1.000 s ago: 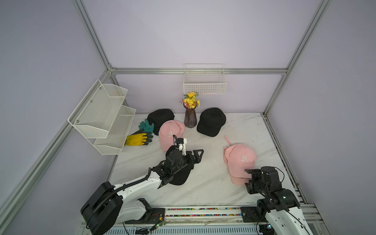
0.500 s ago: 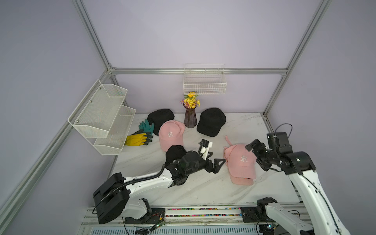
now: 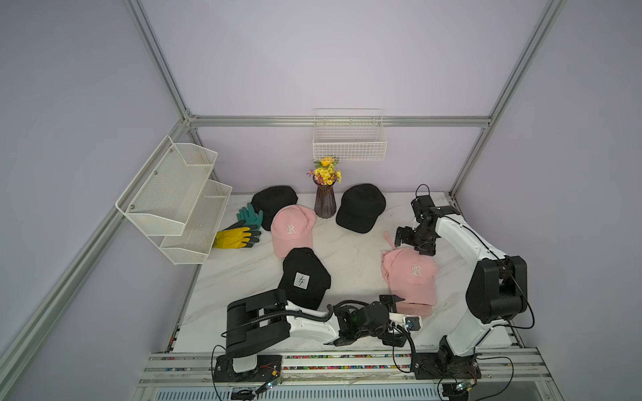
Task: Stack the baseball caps by color
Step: Adjust the baseball cap at the center of the board.
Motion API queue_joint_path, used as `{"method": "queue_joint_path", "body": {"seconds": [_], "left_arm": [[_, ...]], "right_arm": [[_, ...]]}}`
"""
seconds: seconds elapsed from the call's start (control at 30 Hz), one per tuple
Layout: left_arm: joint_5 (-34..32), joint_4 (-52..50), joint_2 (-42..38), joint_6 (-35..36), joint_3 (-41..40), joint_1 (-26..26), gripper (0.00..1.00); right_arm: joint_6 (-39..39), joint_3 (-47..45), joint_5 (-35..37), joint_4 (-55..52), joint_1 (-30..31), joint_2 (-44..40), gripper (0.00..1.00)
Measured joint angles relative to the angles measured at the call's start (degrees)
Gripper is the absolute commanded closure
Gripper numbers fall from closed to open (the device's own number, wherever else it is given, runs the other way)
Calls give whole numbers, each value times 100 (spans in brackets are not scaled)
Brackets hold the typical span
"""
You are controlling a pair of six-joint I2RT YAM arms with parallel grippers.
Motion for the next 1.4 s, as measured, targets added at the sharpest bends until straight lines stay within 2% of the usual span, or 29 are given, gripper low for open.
{"method": "queue_joint_path", "body": {"seconds": [0.3, 0.47, 0.6, 0.77, 1.2, 1.33, 1.4], "left_arm": [[-811, 1213, 1119, 715, 553, -48, 2], [-942, 1458, 1416, 789, 780, -66, 22], [-1005, 1552, 1567, 776, 822, -72, 30], [-1051, 1565, 1587, 737, 822, -72, 46], [-1115, 1587, 1598, 470, 822, -2, 51], [-1093, 1602, 1598, 313, 817, 35, 44], [-1113, 1657, 1598, 219, 791, 72, 36]], "right_arm": [[125, -876, -168, 387, -28, -431, 3], [197, -1019, -328, 516, -28, -638, 3], [232, -1029, -476, 579, -31, -671, 3], [332, -1202, -496, 708, -31, -756, 3], [717, -1910, -538, 1073, -26, -1331, 3], [706, -1539, -302, 918, -24, -1019, 3], [699, -1196, -179, 835, -22, -927, 3]]}}
